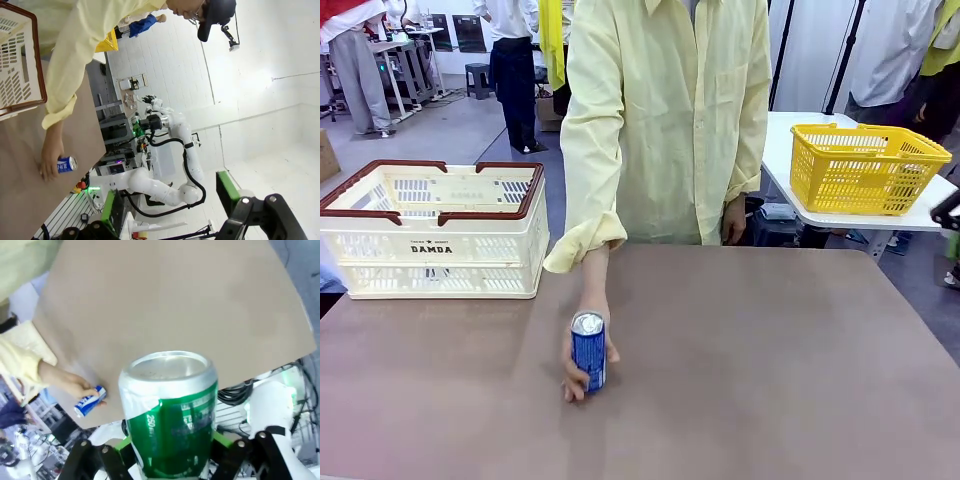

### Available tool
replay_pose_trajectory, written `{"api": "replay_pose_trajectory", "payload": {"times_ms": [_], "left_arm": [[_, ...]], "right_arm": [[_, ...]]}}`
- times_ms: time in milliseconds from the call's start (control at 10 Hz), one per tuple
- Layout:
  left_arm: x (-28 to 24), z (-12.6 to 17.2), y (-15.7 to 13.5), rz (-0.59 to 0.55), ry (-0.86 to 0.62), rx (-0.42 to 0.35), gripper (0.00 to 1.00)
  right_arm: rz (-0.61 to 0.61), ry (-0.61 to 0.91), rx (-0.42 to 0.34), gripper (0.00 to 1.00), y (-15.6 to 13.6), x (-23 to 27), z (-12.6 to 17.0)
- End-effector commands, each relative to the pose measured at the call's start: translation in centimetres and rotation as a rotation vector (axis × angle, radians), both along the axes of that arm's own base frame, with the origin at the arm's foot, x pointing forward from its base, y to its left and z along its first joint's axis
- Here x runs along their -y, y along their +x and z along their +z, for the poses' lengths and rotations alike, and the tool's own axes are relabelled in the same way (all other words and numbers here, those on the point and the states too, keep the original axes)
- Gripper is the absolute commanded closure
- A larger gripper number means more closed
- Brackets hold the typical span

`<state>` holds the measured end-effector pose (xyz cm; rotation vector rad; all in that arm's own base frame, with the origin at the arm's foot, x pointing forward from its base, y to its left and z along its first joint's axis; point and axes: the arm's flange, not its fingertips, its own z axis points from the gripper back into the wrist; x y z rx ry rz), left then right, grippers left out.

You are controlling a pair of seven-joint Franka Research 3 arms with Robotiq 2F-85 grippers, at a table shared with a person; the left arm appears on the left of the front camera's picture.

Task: Place the drinks into the Shopping basket.
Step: Pick up one drink and place it into the Shopping basket.

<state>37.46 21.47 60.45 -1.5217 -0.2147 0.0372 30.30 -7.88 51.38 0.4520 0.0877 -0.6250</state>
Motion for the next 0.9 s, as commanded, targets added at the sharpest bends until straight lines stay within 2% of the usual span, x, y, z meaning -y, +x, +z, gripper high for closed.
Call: {"api": "replay_pose_trajectory", "payload": {"times_ms": [0,300,500,800], "left_arm": [[0.2,0.0,-0.4,-0.001,0.012,0.001,0.00],[0.2,0.0,-0.4,-0.001,0.012,0.001,0.00],[0.2,0.0,-0.4,-0.001,0.012,0.001,0.00],[0.2,0.0,-0.4,-0.001,0.012,0.001,0.00]], "right_arm": [[0.012,0.013,-0.003,1.00,0.6,-1.8,-0.8],[0.053,-0.060,-0.028,1.00,1.5,-4.4,-0.4],[0.100,-0.115,-0.016,1.00,2.8,-7.7,0.7],[0.238,-0.230,0.031,1.00,5.9,-16.6,2.1]]}}
